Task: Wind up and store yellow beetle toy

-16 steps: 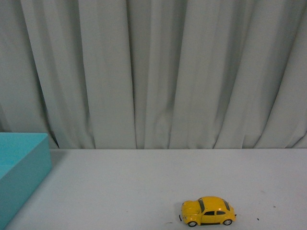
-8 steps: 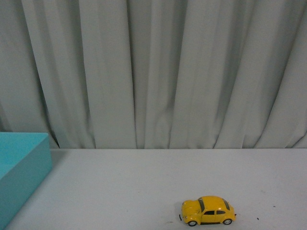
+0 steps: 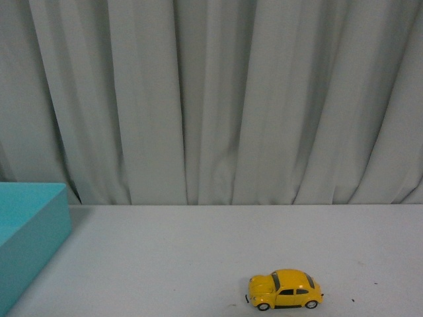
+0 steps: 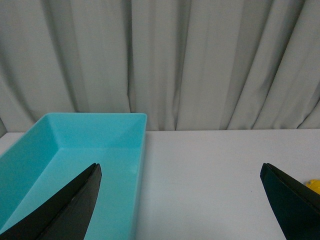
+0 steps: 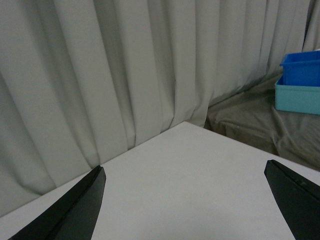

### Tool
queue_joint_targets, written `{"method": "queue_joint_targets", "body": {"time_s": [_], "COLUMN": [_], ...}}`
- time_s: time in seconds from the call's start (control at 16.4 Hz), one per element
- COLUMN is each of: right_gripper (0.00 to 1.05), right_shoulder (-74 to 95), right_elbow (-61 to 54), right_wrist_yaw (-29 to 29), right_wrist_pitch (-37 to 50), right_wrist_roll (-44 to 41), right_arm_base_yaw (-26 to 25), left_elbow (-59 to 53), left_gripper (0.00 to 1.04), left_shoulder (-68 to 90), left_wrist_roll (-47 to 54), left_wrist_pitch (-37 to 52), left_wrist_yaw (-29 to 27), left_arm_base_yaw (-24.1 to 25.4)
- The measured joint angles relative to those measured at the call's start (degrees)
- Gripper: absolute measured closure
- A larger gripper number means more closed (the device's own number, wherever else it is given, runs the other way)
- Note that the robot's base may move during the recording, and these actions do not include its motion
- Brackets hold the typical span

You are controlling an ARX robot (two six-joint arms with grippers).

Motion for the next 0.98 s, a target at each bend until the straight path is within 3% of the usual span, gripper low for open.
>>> {"method": "queue_joint_targets", "body": {"time_s": [0.12, 0.18, 0.24, 0.31, 0.55, 0.67, 0.98], "right_gripper": [0.07, 0.07, 0.07, 0.07, 0.07, 0.07, 0.07], "right_shoulder": [24.3, 35.8, 54.5, 64.8, 76.6, 79.3, 87.6], "right_elbow": [6.9, 13.3, 26.3, 36.1, 57.4, 61.7, 67.9], "right_wrist_yaw": [-19.6, -26.8, -36.3, -42.5, -53.8, -56.9, -68.7], "right_wrist_pitch": [21.7, 29.4, 33.7, 28.7, 12.9, 7.1, -21.4], "right_wrist_roll": [-0.5, -1.3, -5.4, -10.1, -25.0, -29.7, -53.6], "right_arm_base_yaw": [-18.8, -24.3, -25.3, -21.8, -11.2, -7.8, 4.2], "left_elbow": [0.0, 0.0, 0.0, 0.0, 0.0, 0.0, 0.0], "left_gripper": [0.07, 0.07, 0.07, 0.07, 0.07, 0.07, 0.07], "left_shoulder": [0.0, 0.0, 0.0, 0.0, 0.0, 0.0, 0.0], "left_wrist_roll": [0.0, 0.0, 0.0, 0.0, 0.0, 0.0, 0.0], "left_wrist_pitch": [0.0, 0.0, 0.0, 0.0, 0.0, 0.0, 0.0], "left_wrist_yaw": [-0.2, -0.1, 0.0, -0.1, 0.0, -0.1, -0.1], "left_arm_base_yaw": [0.0, 0.0, 0.0, 0.0, 0.0, 0.0, 0.0]}}
